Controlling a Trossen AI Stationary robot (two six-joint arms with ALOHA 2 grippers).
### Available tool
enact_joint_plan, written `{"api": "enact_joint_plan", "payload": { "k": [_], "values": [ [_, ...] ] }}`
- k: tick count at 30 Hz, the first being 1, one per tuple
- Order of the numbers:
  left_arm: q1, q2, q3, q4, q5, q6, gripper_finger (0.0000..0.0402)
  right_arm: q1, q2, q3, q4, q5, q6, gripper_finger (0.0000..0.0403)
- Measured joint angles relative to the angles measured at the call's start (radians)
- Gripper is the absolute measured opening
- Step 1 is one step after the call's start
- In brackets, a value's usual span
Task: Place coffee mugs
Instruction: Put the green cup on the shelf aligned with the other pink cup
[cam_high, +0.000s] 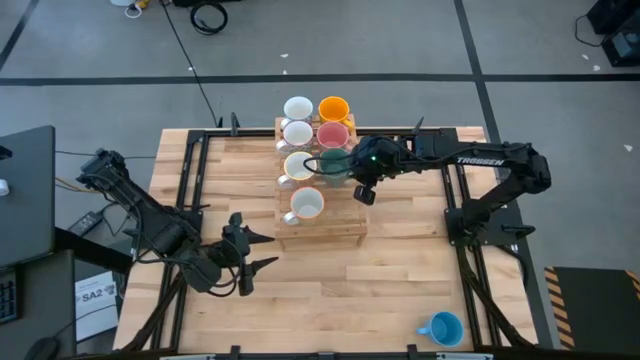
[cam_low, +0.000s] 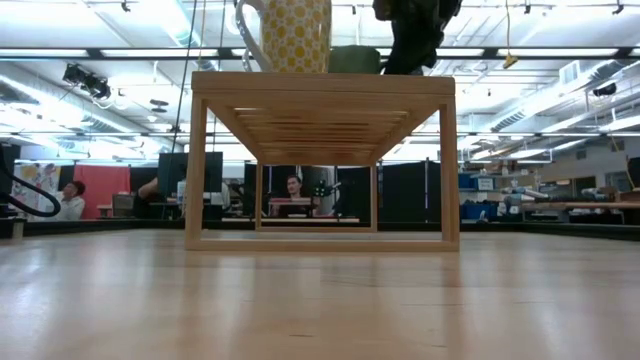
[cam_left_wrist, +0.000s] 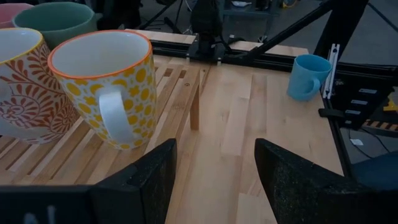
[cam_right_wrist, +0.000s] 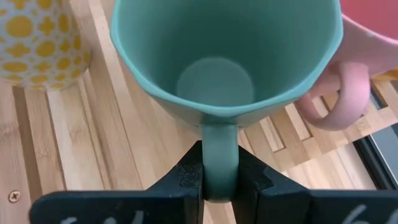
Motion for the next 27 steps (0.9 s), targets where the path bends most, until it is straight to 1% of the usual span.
{"api": "enact_joint_plan", "payload": {
  "k": [3, 11, 23, 27],
  "values": [
    [0.0, 0.0, 0.0, 0.0, 0.0, 0.0, 0.0224, -0.007, 0.0, 0.0, 0.003, -0.017, 0.0, 0.0055],
    [0.0, 0.0, 0.0, 0.0, 0.0, 0.0, 0.0224, -0.01, -0.001, 0.0, 0.007, -0.018, 0.0, 0.0069],
    [0.0, 0.0, 0.0, 0.0, 0.0, 0.0, 0.0224, -0.01, -0.001, 0.0, 0.004, -0.018, 0.0, 0.0072],
    [0.0, 0.0, 0.0, 0.0, 0.0, 0.0, 0.0224, -0.01, -0.002, 0.0, 0.004, -0.018, 0.0, 0.0079]
  ]
}}
